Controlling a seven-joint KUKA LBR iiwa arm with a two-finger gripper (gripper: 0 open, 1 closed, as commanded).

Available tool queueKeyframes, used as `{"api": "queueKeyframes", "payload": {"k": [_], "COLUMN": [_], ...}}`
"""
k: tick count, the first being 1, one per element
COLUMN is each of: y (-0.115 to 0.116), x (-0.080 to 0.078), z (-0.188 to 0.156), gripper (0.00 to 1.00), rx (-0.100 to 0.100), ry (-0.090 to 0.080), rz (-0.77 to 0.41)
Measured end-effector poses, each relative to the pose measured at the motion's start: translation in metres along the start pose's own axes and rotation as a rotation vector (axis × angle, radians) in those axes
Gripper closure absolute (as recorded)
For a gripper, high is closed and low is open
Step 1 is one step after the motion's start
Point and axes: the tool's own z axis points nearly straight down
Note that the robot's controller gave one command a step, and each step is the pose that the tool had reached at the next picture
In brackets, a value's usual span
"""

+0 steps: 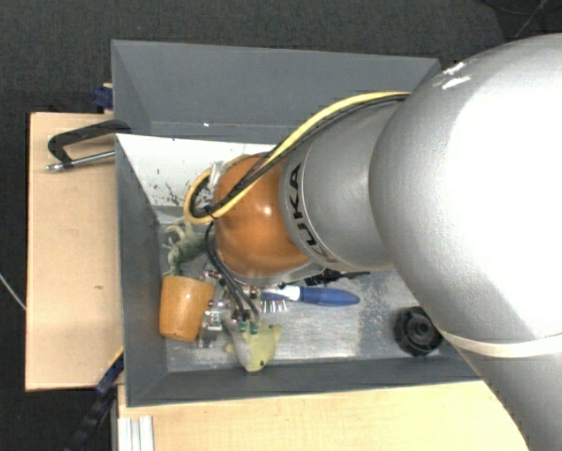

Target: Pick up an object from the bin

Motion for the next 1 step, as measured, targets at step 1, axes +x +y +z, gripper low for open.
{"api": "queueKeyframes", "payload": {"k": [1], "y": [0.0064], "x": [-0.0032], "z": [-0.1328], "gripper": [1.0], "rx": [-0.008], "ry": [-0.004], "rz": [0.009]}}
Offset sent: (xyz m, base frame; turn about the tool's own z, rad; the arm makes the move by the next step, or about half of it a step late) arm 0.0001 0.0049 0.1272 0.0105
